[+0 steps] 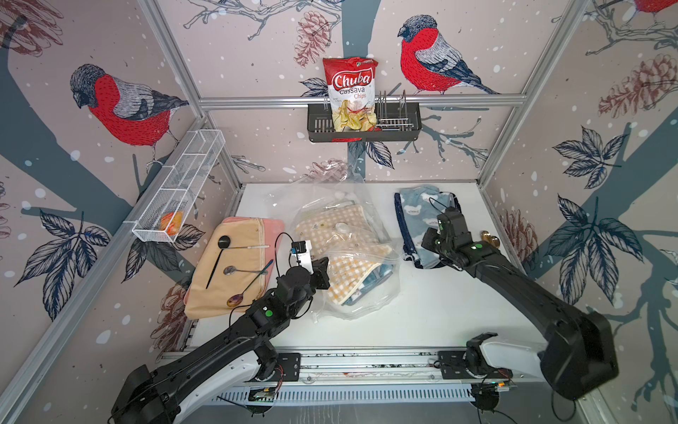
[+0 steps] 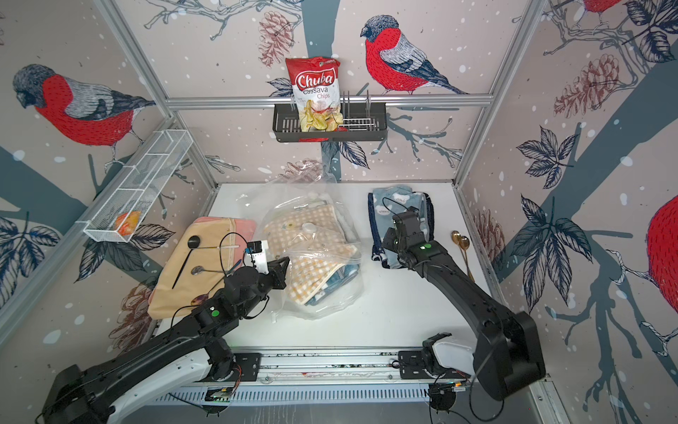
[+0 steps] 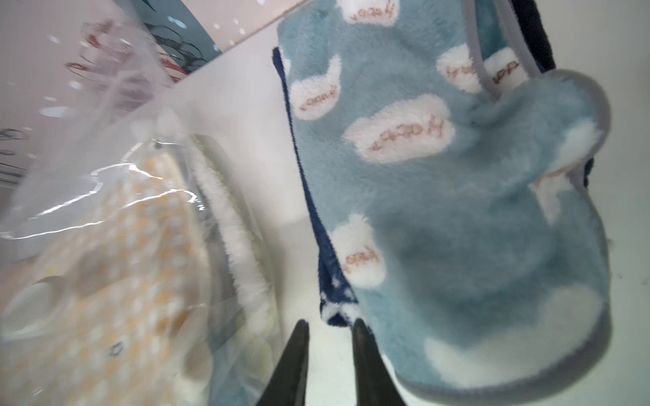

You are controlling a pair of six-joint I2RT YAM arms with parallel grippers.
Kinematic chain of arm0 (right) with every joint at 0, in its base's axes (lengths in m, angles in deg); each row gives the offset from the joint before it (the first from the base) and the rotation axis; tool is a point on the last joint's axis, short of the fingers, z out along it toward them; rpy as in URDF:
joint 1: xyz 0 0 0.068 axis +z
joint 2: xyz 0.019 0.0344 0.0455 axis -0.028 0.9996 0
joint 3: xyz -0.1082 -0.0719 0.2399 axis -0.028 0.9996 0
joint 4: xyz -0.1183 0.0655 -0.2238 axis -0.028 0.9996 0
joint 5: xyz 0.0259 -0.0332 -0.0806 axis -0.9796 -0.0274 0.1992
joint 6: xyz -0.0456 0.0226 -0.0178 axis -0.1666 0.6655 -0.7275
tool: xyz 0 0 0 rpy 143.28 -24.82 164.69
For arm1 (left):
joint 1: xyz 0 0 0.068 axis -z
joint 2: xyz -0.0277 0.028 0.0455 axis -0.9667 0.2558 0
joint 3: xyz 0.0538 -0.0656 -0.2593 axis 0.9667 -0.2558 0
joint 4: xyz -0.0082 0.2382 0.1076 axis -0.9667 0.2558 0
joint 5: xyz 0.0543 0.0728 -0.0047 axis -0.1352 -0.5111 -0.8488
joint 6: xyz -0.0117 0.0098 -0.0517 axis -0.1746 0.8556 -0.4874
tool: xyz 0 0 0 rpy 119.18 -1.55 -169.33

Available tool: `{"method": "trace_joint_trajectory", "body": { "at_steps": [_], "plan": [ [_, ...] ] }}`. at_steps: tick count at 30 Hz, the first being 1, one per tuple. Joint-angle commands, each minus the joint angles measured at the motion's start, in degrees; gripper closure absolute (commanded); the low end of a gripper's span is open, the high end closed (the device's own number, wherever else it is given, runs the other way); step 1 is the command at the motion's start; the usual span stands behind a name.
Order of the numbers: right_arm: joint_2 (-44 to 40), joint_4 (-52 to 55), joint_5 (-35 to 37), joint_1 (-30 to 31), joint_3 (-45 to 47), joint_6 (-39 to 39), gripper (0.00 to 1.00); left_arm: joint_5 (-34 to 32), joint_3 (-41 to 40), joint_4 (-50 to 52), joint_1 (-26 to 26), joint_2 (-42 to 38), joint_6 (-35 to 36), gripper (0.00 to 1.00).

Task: Take the blanket out of the vacuum bag
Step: Place the blanket at the center of the board.

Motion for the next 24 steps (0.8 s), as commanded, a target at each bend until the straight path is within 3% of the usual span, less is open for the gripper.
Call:
{"method": "trace_joint_trajectory", "body": {
  "at_steps": [1, 3, 7, 14, 17, 19, 21, 24],
  "plan": [
    [6.5, 0.8, 5.0, 0.2, -1.7, -3.7, 0.63, 0.0, -0.1, 0.7, -0.2, -0.8, -0.5, 1.00],
    [10.0, -0.9, 3.7, 0.1, -1.7, -3.6, 0.57, 0.9, -0.2, 0.2, -0.2, -0.9, -0.5, 1.00],
    [15.0, -2.6, 8.3, 0.6, -1.6, -3.4, 0.47, 2.8, -0.6, -1.1, -0.2, -0.2, -0.9, 1.00],
    [17.5, -6.0, 7.2, -0.1, 0.2, -4.1, 0.40, 4.0, -1.3, -2.7, -0.2, 1.1, -1.1, 1.00],
    [18.3, -6.8, 6.9, -0.4, 0.6, -4.2, 0.54, 3.9, -1.2, -2.7, -0.2, 1.3, -1.0, 1.00],
    [18.0, -7.1, 6.9, -0.6, 0.8, -4.0, 0.76, 3.8, -1.1, -2.7, -0.2, 1.5, -0.8, 1.00],
    [16.7, -7.2, 6.7, -0.7, 1.1, -4.2, 0.91, 3.8, -0.9, -2.6, -0.2, 1.6, -0.9, 1.00],
    [13.1, -7.2, 5.6, -0.6, 1.5, -4.4, 1.00, 3.6, -0.7, -2.6, -0.2, 1.8, -0.8, 1.00]
  ]
}}
